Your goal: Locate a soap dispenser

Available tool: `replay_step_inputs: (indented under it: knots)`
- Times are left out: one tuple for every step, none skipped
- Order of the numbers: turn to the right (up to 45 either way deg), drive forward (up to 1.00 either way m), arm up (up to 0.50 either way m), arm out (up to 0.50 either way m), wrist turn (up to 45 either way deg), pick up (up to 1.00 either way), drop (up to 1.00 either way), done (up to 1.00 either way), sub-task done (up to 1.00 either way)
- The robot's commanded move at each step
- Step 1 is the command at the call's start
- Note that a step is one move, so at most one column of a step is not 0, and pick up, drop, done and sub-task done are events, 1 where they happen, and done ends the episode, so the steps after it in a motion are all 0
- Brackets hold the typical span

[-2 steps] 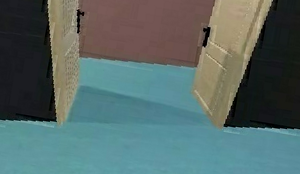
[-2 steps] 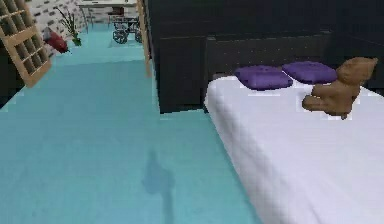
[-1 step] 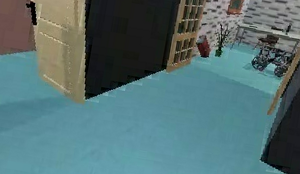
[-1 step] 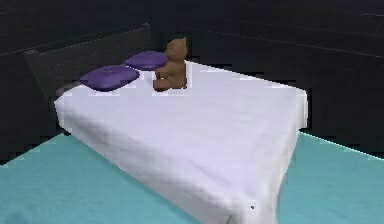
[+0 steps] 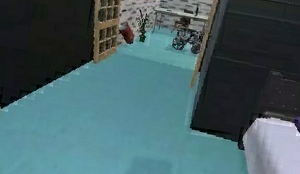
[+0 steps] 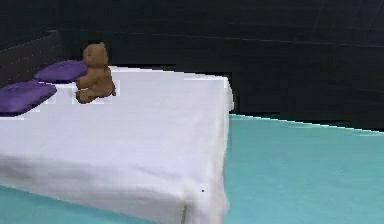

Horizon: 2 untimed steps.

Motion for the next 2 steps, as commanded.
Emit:
replay_step_inputs:
  knots:
    - [0.0,1.00,0.00,0.00,0.0,0.00,0.00,0.00,0.00]
    - [0.0,0.95,0.00,0.00,0.0,0.00,0.00,0.00,0.00]
